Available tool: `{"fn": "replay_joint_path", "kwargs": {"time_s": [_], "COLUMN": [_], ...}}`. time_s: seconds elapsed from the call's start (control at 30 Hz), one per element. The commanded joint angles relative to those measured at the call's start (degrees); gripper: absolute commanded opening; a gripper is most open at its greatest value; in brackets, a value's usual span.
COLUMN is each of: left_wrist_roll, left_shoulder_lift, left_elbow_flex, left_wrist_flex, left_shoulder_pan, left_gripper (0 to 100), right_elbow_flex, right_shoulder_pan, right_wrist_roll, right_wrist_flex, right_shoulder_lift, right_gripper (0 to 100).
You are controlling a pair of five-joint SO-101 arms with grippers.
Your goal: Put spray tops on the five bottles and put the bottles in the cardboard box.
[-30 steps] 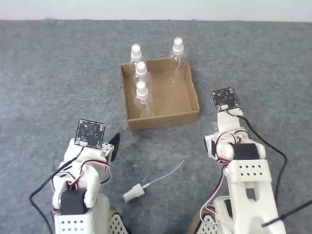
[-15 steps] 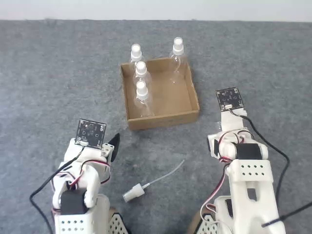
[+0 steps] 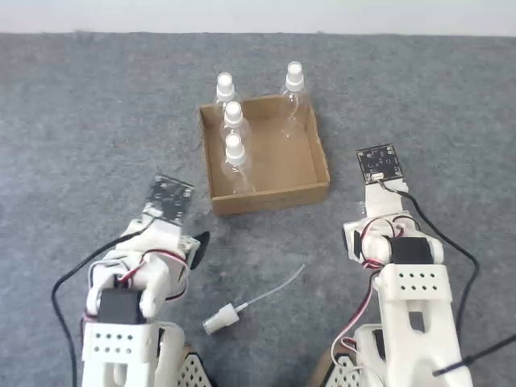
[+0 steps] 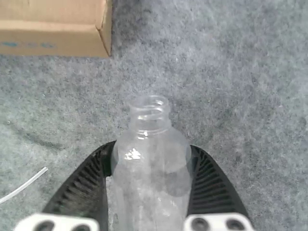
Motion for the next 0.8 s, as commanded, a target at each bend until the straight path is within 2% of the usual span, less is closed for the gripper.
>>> {"fn": "replay_joint_path", "kwargs": {"time_s": [0.0, 0.33, 0.53, 0.77], "left_wrist_roll": [-2.11, -7.12, -7.21, -6.95], "left_shoulder_lift": [5.36, 23.56, 27.96, 34.02], "left_elbow_flex": [-5.93, -10.77, -11.82, -11.82], "left_wrist_flex": [1.23, 3.34, 3.69, 3.34], "left_shoulder_pan": [5.36, 17.85, 25.67, 33.49], "left_gripper": [25, 25, 25, 25], "right_elbow_flex": [-0.7, -0.7, -0.53, -0.53], "right_shoulder_pan": [0.75, 1.19, 5.76, 6.11], "right_wrist_roll": [-0.09, 0.0, -0.35, -0.44], "right_wrist_flex": [-1.54, -1.54, -4.0, -4.0], "right_shoulder_lift": [-2.07, -2.07, -1.71, -1.8], "right_gripper": [3.7, 3.7, 3.7, 3.7]}}
